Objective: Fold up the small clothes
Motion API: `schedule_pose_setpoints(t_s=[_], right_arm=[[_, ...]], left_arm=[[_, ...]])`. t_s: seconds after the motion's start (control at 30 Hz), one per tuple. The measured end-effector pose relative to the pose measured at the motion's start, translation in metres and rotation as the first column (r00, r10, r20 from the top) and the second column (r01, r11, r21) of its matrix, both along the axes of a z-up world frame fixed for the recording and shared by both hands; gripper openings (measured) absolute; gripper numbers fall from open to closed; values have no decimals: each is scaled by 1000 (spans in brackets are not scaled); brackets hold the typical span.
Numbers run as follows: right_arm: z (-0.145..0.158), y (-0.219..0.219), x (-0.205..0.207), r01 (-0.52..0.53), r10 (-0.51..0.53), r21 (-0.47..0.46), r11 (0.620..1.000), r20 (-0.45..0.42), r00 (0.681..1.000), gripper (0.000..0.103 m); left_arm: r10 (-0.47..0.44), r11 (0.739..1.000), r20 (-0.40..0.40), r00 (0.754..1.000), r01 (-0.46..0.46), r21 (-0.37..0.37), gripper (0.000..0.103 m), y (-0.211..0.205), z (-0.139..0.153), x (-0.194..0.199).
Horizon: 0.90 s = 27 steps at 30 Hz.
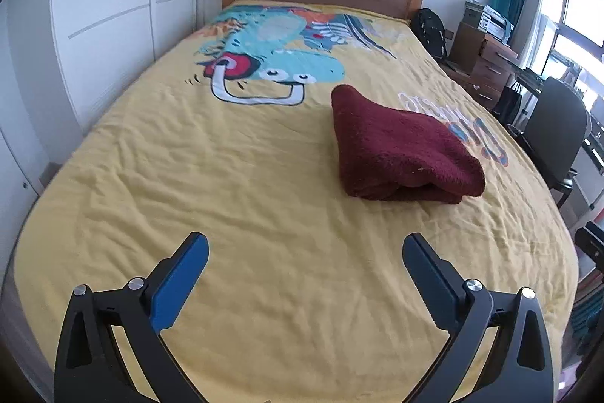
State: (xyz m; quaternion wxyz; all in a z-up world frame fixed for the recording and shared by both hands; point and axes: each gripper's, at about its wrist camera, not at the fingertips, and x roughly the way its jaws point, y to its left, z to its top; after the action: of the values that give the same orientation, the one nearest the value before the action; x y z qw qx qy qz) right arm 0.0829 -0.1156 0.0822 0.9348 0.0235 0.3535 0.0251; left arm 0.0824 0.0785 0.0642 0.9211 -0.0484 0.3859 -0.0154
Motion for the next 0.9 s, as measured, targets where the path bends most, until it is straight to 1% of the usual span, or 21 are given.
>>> schedule_pose_setpoints(t_s=[0.27, 0.53, 0.77, 0.9], right_arm=[[4, -2, -25, 22, -21, -4, 1000, 32, 999, 103], [9, -6, -40, 41, -41, -4, 999, 53, 998, 103], [15, -10, -49, 54, -53, -12, 998, 79, 996, 103], [18, -12, -53, 58, -57, -15, 998, 87, 995, 103]], left_arm=[[19, 996, 61, 998, -24, 81, 102, -6, 6, -29], [22, 995, 85, 996, -30, 91, 102, -3, 9, -43], [42, 994, 129, 991, -54, 98, 102, -3, 18, -52], [55, 990, 161, 985, -75, 121, 102, -2, 25, -58]])
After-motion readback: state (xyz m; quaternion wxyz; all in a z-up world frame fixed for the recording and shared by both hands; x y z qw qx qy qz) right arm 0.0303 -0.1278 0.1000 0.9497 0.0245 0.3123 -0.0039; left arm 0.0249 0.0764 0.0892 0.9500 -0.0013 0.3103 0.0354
